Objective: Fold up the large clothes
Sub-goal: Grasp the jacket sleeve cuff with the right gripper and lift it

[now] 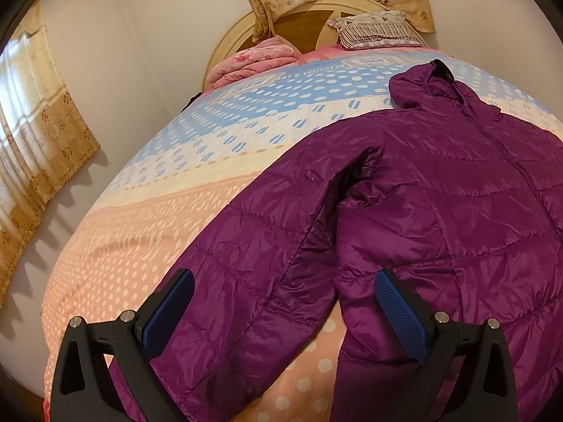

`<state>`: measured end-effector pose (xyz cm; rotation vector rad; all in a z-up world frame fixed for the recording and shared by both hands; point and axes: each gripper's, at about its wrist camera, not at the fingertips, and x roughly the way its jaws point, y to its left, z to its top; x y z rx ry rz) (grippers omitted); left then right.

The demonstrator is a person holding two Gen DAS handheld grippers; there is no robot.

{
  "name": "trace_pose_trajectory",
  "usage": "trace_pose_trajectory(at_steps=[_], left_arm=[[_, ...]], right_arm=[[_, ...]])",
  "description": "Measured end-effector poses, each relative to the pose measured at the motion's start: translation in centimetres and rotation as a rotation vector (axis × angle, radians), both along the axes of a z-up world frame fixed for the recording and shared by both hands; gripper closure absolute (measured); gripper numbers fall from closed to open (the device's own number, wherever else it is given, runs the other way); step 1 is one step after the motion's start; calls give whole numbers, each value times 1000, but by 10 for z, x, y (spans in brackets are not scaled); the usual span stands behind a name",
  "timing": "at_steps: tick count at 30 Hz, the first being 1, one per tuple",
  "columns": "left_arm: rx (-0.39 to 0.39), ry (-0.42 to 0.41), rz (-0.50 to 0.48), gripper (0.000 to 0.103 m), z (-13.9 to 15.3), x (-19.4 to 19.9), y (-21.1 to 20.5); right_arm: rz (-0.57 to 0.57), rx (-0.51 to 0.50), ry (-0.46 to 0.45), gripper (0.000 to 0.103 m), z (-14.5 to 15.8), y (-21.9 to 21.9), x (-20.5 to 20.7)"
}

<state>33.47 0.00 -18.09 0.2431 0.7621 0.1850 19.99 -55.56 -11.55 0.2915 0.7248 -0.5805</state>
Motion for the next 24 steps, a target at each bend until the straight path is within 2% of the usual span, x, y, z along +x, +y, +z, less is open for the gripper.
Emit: trace_pose_trajectory(at_steps=[3, 9, 15, 24], left_arm=[[-5, -1, -4, 1, 0, -1, 4], [-19, 3, 10, 1, -2, 5, 16], [-19, 3, 16, 1, -5, 10, 25], [-21, 19, 40, 1, -14, 17, 44]], right_arm=[[73, -14, -36, 90, 18, 31, 24], [247, -63, -67, 90, 35, 110, 77], [405, -90, -64, 91, 28, 185, 130], [563, -72, -29, 91, -2, 275, 172]])
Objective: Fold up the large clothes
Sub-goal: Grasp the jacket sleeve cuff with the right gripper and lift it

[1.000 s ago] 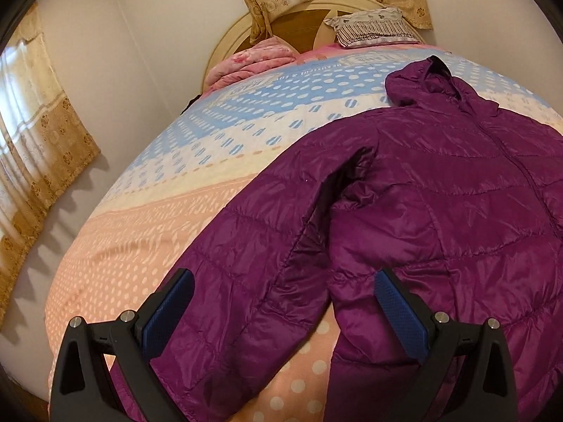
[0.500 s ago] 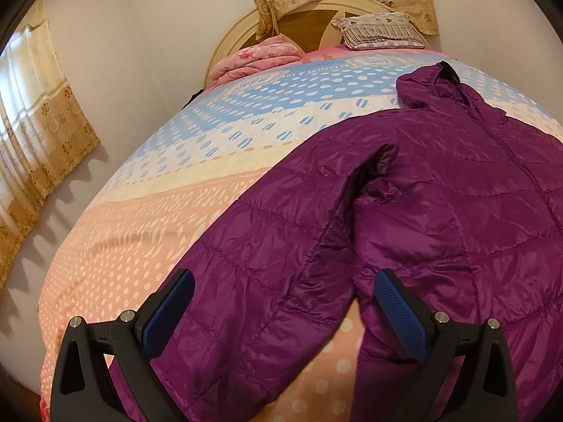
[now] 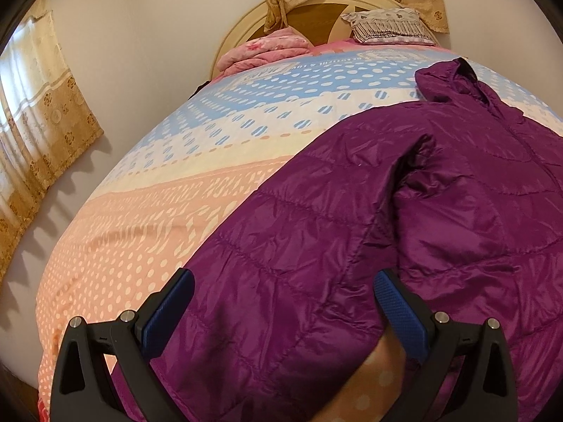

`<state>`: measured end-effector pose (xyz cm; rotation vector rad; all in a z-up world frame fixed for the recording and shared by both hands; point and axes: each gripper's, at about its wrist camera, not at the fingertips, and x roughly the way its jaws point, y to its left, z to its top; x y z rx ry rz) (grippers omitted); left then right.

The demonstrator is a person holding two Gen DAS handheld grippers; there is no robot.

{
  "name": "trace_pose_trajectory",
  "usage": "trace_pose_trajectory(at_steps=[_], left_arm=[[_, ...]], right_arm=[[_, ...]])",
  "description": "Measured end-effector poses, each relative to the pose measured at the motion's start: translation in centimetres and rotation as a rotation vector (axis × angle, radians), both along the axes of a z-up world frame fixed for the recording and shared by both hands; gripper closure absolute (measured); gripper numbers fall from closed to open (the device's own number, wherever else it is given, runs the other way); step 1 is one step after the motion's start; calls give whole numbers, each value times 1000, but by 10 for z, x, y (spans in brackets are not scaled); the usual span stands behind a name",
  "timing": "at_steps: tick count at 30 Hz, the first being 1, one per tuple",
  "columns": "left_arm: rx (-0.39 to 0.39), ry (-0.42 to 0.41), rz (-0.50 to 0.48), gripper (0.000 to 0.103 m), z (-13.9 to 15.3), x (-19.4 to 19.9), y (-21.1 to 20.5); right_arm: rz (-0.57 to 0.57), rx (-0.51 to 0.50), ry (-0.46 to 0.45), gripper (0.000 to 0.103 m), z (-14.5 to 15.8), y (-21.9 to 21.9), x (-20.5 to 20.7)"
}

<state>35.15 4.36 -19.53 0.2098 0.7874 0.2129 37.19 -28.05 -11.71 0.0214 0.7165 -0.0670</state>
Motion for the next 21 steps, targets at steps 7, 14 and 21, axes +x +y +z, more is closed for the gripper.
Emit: trace_pose_trajectory(at_steps=[7, 14, 21], left_arm=[[8, 12, 18, 1, -5, 4, 12], [28, 13, 23, 1, -1, 3, 11], [33, -37, -10, 1, 33, 5, -18]], right_arm=[[114, 12, 47, 91, -32, 63, 12], [262, 56, 54, 50, -50, 107, 1], [281, 64, -39, 19, -19, 72, -51]])
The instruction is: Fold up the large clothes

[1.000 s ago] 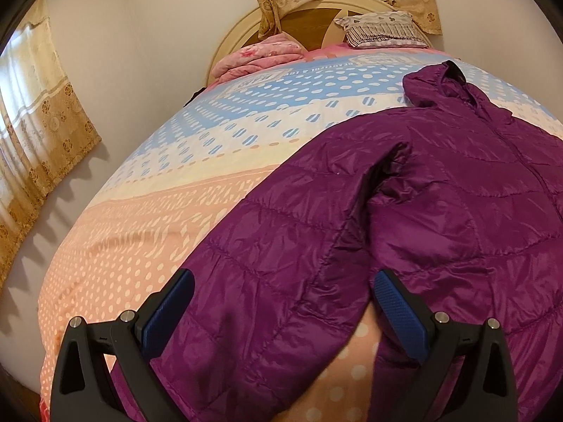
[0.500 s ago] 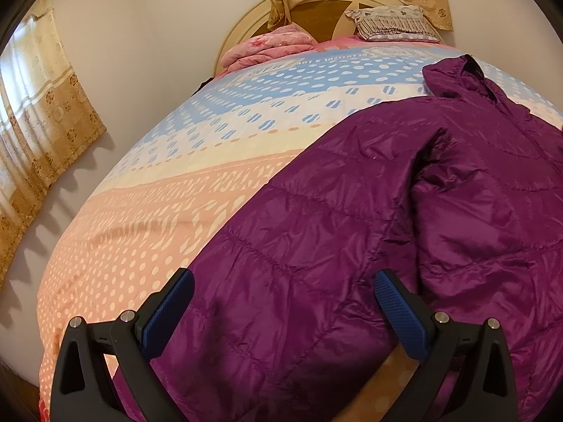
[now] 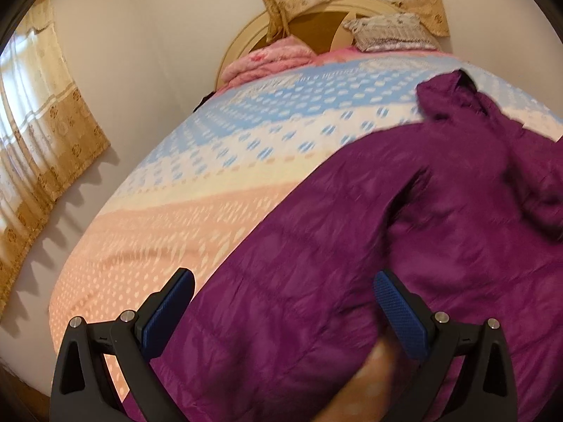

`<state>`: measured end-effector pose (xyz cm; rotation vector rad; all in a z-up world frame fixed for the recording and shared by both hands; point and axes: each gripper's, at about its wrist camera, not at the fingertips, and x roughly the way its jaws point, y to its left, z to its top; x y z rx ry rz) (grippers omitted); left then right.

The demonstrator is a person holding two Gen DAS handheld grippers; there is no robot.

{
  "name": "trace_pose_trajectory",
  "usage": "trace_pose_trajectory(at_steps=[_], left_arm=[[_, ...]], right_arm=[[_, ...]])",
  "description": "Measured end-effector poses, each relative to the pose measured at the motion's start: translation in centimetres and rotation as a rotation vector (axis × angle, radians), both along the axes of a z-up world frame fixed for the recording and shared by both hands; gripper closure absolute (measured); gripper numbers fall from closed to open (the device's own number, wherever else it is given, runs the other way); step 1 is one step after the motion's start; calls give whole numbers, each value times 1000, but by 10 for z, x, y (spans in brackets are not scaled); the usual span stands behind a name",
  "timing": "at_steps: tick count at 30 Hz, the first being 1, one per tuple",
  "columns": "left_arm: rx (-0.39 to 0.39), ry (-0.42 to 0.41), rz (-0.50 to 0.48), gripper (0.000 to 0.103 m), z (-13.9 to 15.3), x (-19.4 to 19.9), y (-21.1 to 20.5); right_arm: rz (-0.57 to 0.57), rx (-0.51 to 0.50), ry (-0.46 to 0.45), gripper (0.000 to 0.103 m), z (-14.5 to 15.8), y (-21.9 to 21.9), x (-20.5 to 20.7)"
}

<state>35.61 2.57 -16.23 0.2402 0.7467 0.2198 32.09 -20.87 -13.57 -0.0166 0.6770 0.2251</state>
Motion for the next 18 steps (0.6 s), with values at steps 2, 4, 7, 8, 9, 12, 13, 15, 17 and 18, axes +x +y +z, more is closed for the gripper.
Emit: trace_pose_trajectory(at_steps=[2, 4, 7, 8, 9, 12, 13, 15, 17, 18], left_arm=[[-13, -12, -26, 1, 11, 5, -20], [-7, -33, -40, 1, 21, 10, -45], [-25, -59, -71, 1, 33, 19, -85], [-21, -70, -75, 1, 36, 21, -101], [-18, -75, -77, 1, 38, 24, -113], [-8, -72, -94, 1, 35, 37, -151], [34, -78, -87, 1, 30, 42, -163], [135, -69, -54, 1, 15, 54, -177], [278, -70, -20, 1, -7, 65, -182], [314, -64, -5, 1, -15, 69, -178]], right_arm=[[-67, 33, -20, 20, 7, -30, -9], [-174, 78, -35, 24, 10, -70, -15], [-339, 114, -12, 39, 7, -127, -10], [-387, 122, -3, 46, 5, -143, -7], [-434, 127, 6, 47, 2, -161, -1], [-493, 118, 9, 47, -3, -189, 17], [-489, 119, 16, 47, -4, -194, 25], [-469, 115, 26, 47, -10, -194, 40], [-414, 90, 71, 47, -20, -190, 52], [-373, 81, 96, 47, -27, -180, 60]])
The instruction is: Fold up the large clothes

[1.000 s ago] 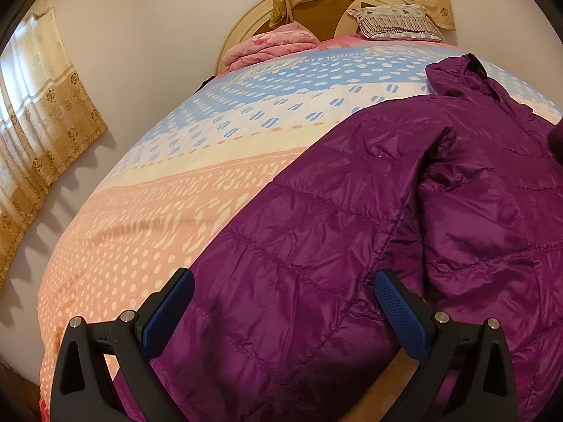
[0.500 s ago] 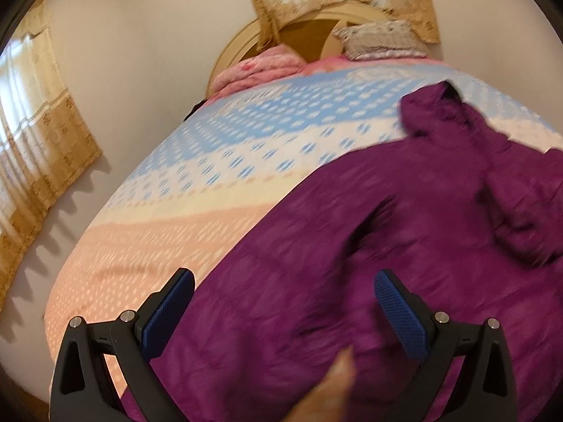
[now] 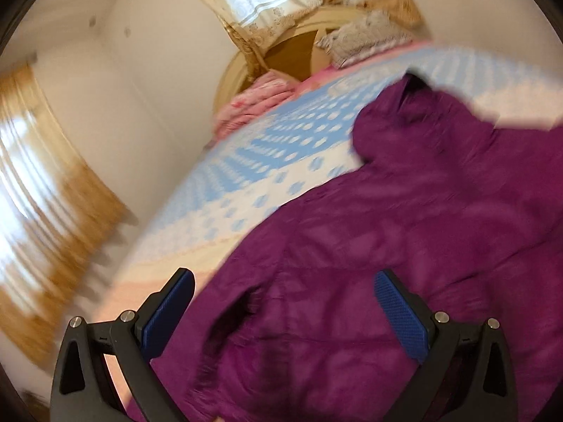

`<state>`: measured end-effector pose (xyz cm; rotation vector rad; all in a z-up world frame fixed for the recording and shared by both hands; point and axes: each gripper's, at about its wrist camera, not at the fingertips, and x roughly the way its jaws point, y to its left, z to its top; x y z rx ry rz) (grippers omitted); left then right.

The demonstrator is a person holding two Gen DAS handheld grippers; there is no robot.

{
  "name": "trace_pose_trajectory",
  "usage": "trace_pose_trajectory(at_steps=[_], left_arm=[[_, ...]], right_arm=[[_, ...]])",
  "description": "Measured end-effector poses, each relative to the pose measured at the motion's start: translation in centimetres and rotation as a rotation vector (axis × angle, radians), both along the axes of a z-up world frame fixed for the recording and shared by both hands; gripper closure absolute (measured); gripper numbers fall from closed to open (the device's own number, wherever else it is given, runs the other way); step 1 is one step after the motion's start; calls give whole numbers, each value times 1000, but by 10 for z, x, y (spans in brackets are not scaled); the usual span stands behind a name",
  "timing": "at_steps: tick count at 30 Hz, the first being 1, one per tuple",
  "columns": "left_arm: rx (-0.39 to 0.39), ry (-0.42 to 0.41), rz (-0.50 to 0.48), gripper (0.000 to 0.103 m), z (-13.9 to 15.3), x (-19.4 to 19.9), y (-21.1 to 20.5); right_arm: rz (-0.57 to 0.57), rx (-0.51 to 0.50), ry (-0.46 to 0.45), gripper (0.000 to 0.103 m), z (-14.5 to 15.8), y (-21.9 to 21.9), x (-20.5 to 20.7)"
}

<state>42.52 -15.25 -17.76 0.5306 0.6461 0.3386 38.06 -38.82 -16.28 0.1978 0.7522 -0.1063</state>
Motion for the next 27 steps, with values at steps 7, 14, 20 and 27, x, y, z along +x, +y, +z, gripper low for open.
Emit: trace_pose_trajectory(at_steps=[7, 14, 20, 27], left_arm=[[-60, 79, 86, 1, -28, 13, 63], [-211, -31, 70, 1, 11, -2, 67], [-189, -5, 17, 1, 7, 12, 34], [-171, 85, 51, 1, -35, 23, 36]], right_arm=[[107, -129, 133, 45, -40, 32, 16], [72, -156, 59, 47, -2, 38, 0], [121, -84, 36, 38, -1, 68, 24], [127, -101, 131, 37, -50, 92, 39]])
